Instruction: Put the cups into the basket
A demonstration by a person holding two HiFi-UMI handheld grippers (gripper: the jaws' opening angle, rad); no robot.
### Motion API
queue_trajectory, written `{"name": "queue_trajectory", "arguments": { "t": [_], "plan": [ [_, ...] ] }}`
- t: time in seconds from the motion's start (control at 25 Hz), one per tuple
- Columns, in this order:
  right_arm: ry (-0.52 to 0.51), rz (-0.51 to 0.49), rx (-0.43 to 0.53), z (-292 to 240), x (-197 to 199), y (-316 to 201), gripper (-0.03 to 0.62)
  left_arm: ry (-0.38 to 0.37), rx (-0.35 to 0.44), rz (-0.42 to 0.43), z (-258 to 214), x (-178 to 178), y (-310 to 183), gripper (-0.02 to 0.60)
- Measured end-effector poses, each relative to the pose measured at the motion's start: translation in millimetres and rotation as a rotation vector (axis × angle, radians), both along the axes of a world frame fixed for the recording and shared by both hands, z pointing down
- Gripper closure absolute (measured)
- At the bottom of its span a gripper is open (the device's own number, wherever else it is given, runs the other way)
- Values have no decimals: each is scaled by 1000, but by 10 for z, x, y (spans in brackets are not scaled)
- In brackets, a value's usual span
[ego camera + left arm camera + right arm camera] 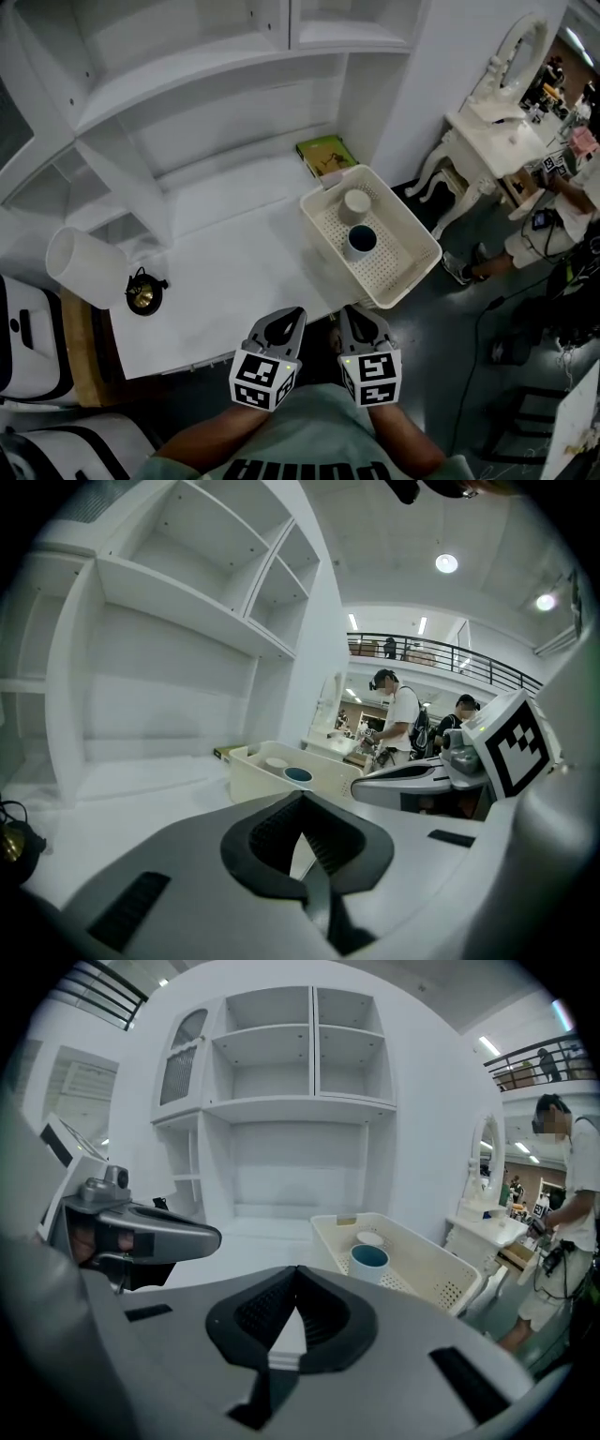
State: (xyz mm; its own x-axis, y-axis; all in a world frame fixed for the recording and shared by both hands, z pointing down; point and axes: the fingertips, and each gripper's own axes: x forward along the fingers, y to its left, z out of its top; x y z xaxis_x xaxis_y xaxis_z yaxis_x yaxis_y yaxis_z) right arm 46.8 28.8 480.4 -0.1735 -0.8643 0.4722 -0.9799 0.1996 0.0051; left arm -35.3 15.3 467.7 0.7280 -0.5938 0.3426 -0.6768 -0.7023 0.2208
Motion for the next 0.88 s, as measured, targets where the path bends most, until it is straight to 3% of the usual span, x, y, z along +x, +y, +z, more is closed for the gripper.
{"name": "queue_trajectory", "arguments": {
  "t": [0.2, 0.44, 0.88],
  "plan": [
    [10, -11, 9, -60, -8, 205, 578, 13, 12, 8, -52, -12, 197, 575],
    [10, -47, 12, -98, 150, 394, 579, 10, 18, -38, -89, 54, 327, 575],
    [-8, -103, 21, 1, 433, 585, 582, -44, 25, -68, -35, 384, 510, 575]
  ]
}}
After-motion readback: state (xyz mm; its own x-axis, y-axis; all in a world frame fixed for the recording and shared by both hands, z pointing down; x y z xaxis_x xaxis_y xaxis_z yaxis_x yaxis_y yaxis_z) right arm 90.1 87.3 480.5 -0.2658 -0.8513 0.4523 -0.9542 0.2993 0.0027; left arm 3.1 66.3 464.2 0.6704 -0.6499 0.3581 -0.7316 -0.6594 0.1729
